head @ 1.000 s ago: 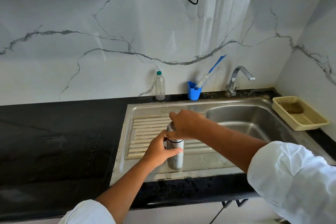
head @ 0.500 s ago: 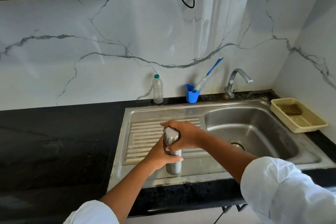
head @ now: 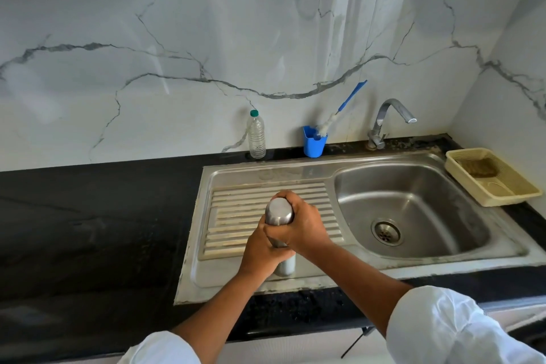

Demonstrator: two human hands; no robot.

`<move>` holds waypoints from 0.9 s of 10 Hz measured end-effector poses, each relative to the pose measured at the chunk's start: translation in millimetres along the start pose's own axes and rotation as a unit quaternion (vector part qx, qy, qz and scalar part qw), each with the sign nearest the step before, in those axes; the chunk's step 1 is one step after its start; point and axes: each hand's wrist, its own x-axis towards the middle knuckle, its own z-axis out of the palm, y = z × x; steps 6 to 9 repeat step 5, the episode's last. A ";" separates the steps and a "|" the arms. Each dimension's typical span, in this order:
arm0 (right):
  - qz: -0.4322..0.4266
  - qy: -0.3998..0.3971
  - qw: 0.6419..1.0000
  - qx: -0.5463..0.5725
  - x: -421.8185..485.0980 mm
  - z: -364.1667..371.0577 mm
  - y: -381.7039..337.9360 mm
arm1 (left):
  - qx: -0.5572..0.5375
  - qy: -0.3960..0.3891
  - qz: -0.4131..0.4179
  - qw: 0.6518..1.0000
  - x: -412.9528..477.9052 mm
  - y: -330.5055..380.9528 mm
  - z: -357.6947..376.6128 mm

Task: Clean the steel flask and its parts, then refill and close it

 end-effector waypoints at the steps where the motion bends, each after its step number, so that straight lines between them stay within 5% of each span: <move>1: 0.016 0.010 1.000 0.007 -3.0 2.4 -3.3 | 0.002 -0.003 -0.009 1.000 -1.0 0.6 0.6; 5: 0.016 -0.089 0.996 0.020 -4.2 -20.9 -12.2 | 0.025 -0.069 -0.004 0.997 -9.1 26.2 -23.0; 9: 0.016 -0.089 0.996 0.020 -4.2 -20.9 -12.2 | 0.025 -0.069 -0.004 0.997 -9.1 26.2 -23.0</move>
